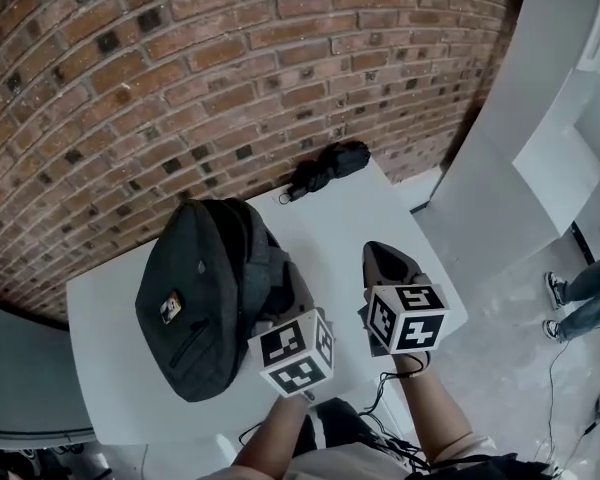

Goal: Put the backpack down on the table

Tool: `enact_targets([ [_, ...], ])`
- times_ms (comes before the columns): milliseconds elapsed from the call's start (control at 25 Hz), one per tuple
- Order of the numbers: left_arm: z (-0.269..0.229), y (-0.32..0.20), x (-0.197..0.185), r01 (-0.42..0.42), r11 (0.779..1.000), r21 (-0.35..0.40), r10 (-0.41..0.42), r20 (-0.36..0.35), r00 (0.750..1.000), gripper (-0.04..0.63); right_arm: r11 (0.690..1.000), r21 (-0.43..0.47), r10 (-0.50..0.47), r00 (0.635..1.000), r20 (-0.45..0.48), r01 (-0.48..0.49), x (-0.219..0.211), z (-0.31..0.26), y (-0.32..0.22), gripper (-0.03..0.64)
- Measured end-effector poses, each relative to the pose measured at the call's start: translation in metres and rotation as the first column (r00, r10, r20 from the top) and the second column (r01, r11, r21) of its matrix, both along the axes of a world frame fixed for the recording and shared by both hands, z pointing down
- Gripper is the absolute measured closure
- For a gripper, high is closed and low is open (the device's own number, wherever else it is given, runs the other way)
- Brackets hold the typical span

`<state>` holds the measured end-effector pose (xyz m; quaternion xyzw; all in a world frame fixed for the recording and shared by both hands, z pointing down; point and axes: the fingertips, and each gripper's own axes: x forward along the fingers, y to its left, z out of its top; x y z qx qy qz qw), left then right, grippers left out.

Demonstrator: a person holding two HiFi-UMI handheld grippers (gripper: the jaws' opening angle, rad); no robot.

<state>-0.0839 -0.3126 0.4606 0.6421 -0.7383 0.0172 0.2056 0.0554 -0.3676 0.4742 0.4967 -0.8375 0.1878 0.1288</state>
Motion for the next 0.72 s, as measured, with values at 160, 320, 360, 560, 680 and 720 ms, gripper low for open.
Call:
enact_targets([
  [160, 0.02, -0.006, 0.015, -0.015, 0.999, -0.033, 0.015, 0.011, 1.0, 0.555, 1.0, -0.025, 0.016, 1.0, 0.002, -0.016, 0.013, 0.016, -0.002, 0.586],
  [320, 0.036, -0.015, 0.025, -0.028, 0.998, -0.054, 0.028, 0.006, 1.0, 0.555, 0.999, -0.037, 0.032, 0.999, 0.003, -0.032, 0.022, 0.03, -0.01, 0.586],
  [360, 0.04, -0.017, 0.027, -0.029, 0.998, -0.06, 0.03, 0.003, 1.0, 0.555, 0.999, -0.041, 0.032, 0.999, 0.002, -0.032, 0.024, 0.034, -0.012, 0.586],
  [560, 0.063, -0.027, 0.039, -0.037, 0.994, -0.101, 0.035, -0.013, 0.999, 0.555, 0.997, -0.074, 0.033, 0.999, -0.001, -0.033, 0.036, 0.058, -0.016, 0.586],
  [680, 0.077, -0.033, 0.046, -0.036, 0.993, -0.115, 0.036, -0.002, 0.999, 0.555, 0.995, -0.092, 0.033, 0.999, -0.011, -0.033, 0.042, 0.073, -0.017, 0.586],
  [720, 0.082, -0.034, 0.049, -0.036, 0.992, -0.118, 0.036, 0.003, 0.999, 0.555, 0.995, -0.099, 0.032, 0.999, -0.015, -0.033, 0.044, 0.078, -0.017, 0.586],
])
